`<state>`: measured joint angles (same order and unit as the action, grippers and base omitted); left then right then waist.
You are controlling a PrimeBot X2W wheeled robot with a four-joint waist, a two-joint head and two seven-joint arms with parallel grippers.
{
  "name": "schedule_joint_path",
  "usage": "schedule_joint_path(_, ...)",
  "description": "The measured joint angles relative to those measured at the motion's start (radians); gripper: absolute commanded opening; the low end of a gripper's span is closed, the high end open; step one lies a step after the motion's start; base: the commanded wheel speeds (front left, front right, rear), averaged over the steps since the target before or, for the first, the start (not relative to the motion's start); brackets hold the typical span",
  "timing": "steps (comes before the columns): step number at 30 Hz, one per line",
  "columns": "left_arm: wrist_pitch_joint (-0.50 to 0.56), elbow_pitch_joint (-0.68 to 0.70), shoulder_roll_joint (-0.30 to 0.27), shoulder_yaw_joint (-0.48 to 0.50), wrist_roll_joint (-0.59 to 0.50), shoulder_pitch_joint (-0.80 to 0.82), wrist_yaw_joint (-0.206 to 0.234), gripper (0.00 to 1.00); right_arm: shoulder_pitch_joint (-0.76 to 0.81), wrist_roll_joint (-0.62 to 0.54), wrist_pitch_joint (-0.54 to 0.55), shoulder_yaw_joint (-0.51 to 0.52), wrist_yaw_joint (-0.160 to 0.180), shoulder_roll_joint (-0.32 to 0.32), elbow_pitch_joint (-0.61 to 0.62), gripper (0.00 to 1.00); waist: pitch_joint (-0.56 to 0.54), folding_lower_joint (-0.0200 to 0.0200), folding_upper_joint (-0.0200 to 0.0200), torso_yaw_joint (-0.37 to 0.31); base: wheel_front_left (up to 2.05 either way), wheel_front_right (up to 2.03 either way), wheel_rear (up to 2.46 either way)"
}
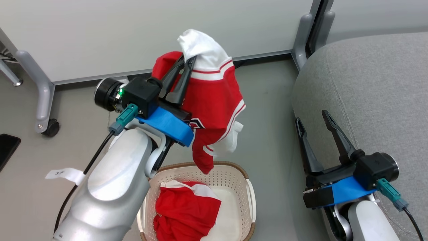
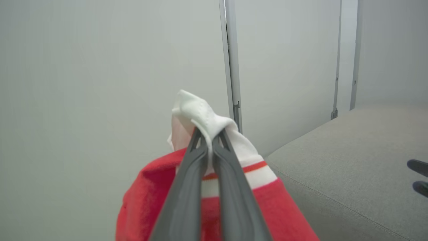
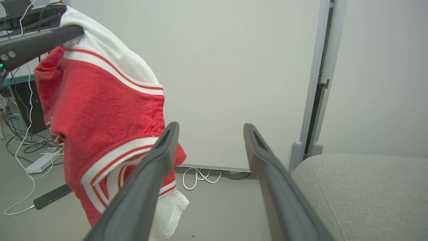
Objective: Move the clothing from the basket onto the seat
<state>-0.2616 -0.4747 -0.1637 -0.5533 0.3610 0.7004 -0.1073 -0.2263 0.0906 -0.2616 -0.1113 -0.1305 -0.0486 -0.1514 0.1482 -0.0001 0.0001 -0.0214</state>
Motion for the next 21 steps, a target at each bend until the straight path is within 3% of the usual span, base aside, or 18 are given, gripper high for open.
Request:
schedule_joint_path(15,0.014,0.074,0.011,-0.016,0.019,0.045,-0.008,0.0,0.038,0.027,0.0,-0.013,0.0,0.0,-0.007,1.0,-0.044,0.0001,0.0,0.023,0.0,0.0,0.0)
schedule_joint_path(21,0.017,0.076,0.012,-0.03,0.026,0.045,-0.008,0.0,0.047,0.105,0.0,-0.073,0.0,0.0,-0.033,1.0,-0.048,0.0,0.0,0.035,0.0,0.0,0.0)
